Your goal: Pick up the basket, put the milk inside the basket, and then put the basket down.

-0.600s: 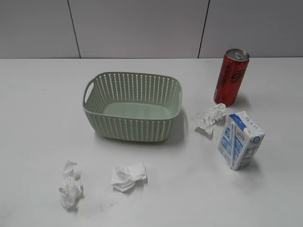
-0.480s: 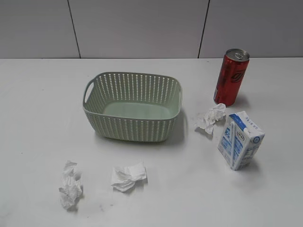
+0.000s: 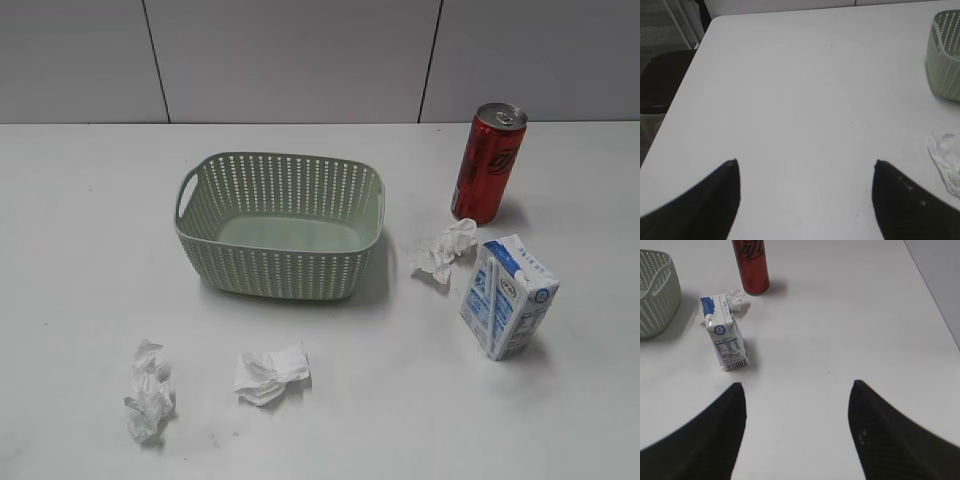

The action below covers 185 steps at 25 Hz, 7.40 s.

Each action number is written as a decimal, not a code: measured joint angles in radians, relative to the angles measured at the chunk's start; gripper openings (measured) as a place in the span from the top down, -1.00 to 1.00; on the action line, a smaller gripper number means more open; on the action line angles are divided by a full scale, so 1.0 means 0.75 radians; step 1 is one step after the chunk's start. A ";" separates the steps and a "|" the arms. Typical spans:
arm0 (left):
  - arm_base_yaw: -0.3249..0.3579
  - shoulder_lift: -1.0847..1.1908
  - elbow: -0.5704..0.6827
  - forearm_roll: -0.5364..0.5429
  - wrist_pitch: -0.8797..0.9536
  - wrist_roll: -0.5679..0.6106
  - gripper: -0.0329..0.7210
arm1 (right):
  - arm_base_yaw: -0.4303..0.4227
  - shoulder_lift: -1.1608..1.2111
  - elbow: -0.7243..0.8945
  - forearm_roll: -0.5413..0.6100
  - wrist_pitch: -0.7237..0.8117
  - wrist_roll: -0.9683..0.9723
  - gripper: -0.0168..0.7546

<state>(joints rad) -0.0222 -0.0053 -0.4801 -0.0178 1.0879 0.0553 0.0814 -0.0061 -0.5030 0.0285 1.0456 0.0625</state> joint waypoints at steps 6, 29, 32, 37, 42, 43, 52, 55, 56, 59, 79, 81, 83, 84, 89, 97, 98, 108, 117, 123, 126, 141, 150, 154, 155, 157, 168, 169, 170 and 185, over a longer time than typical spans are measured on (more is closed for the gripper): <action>0.000 0.100 -0.042 0.001 -0.093 0.000 -0.67 | 0.000 0.000 0.000 0.000 0.000 0.000 -0.30; -0.206 1.825 -0.914 -0.293 -0.326 0.070 -0.66 | 0.000 0.000 0.000 0.001 0.000 0.000 -0.30; -0.305 1.992 -1.013 -0.299 -0.323 0.070 -0.66 | 0.000 0.000 0.000 0.001 0.000 0.000 -0.30; -0.424 2.247 -1.158 -0.337 -0.321 0.071 -0.66 | 0.000 0.000 0.000 0.001 0.000 0.000 -0.30; -0.470 2.467 -1.282 -0.360 -0.321 0.074 -0.66 | 0.000 0.000 0.000 0.001 0.000 0.000 -0.30; -0.475 2.500 -1.298 -0.361 -0.321 0.074 -0.66 | 0.000 0.000 0.000 0.001 0.000 0.000 -0.30; -0.475 2.734 -1.318 -0.341 -0.373 0.074 -0.61 | 0.000 0.000 0.000 0.001 0.000 0.000 -0.30; -0.475 2.764 -1.318 -0.345 -0.401 0.074 -0.36 | 0.000 0.000 0.000 0.001 0.000 0.000 -0.30; -0.475 2.768 -1.318 -0.345 -0.407 0.069 -0.21 | 0.000 0.000 0.000 0.001 0.000 0.000 -0.30; -0.475 2.774 -1.318 -0.345 -0.434 0.052 0.39 | 0.000 0.000 0.000 0.001 0.000 0.000 -0.30; -0.477 2.564 -1.318 -0.253 -0.231 -0.317 0.95 | 0.000 0.000 0.000 0.001 0.000 0.000 -0.30; -0.477 2.539 -1.318 -0.243 -0.223 -0.329 0.95 | 0.000 0.000 0.000 0.001 0.000 0.000 -0.30; -0.477 2.534 -1.318 -0.238 -0.212 -0.332 0.95 | 0.000 0.000 0.000 0.001 0.000 0.000 -0.30; -0.477 2.534 -1.318 -0.237 -0.207 -0.332 0.95 | 0.000 0.000 0.000 0.001 0.000 0.000 -0.30; -0.477 2.534 -1.318 -0.232 -0.192 -0.333 0.95 | 0.000 0.072 -0.063 0.034 -0.148 -0.061 -0.47; -0.477 2.534 -1.318 -0.231 -0.192 -0.333 0.95 | 0.000 0.598 -0.187 0.211 -0.555 -0.269 -0.76; -0.477 2.534 -1.318 -0.229 -0.192 -0.333 0.95 | 0.000 0.707 -0.216 0.284 -0.555 -0.361 -0.76; -0.477 2.534 -1.318 -0.229 -0.192 -0.333 0.95 | 0.193 1.571 -0.638 0.338 -0.296 -0.545 -0.76; -0.477 2.534 -1.318 -0.237 -0.186 -0.333 0.95 | 0.379 2.099 -0.755 0.147 -0.273 -0.286 -0.76; -0.477 2.534 -1.318 -0.239 -0.183 -0.333 0.95 | 0.379 2.322 -0.756 0.108 -0.362 -0.214 -0.73; -0.477 2.534 -1.318 -0.241 -0.183 -0.333 0.95 | 0.379 2.402 -0.756 0.107 -0.398 -0.207 -0.69; -0.477 2.534 -1.318 -0.247 -0.172 -0.334 0.95 | 0.379 2.482 -0.788 0.095 -0.364 -0.176 0.13; -0.477 2.534 -1.318 -0.247 -0.173 -0.336 0.95 | 0.379 2.438 -1.161 0.093 0.131 -0.176 0.13; -0.477 2.534 -1.318 -0.250 -0.173 -0.336 0.95 | 0.390 2.428 -1.426 0.147 0.209 -0.178 0.13; -0.477 2.534 -1.318 -0.251 -0.173 -0.336 0.95 | 0.408 2.429 -1.484 0.164 0.212 -0.180 0.13; -0.477 2.534 -1.318 -0.253 -0.174 -0.336 0.95 | 0.457 2.431 -1.628 0.177 0.215 -0.180 0.13; -0.477 2.534 -1.318 -0.257 -0.184 -0.336 0.95 | 0.697 2.776 -2.143 0.214 0.225 -0.145 0.13; -0.477 2.534 -1.318 -0.257 -0.186 -0.336 0.95 | 0.710 2.813 -2.144 0.212 0.229 -0.144 0.13; -0.477 2.534 -1.318 -0.257 -0.187 -0.336 0.95 | 0.718 2.866 -2.144 0.211 0.231 -0.139 0.13; -0.477 2.534 -1.318 -0.235 -0.178 -0.333 0.95 | 0.723 3.051 -2.153 0.208 0.176 -0.096 -0.52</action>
<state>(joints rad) -0.3799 1.8949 -1.4689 -0.1938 0.9547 -0.1946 0.6239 2.2821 -2.1176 0.1845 1.1776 -0.0095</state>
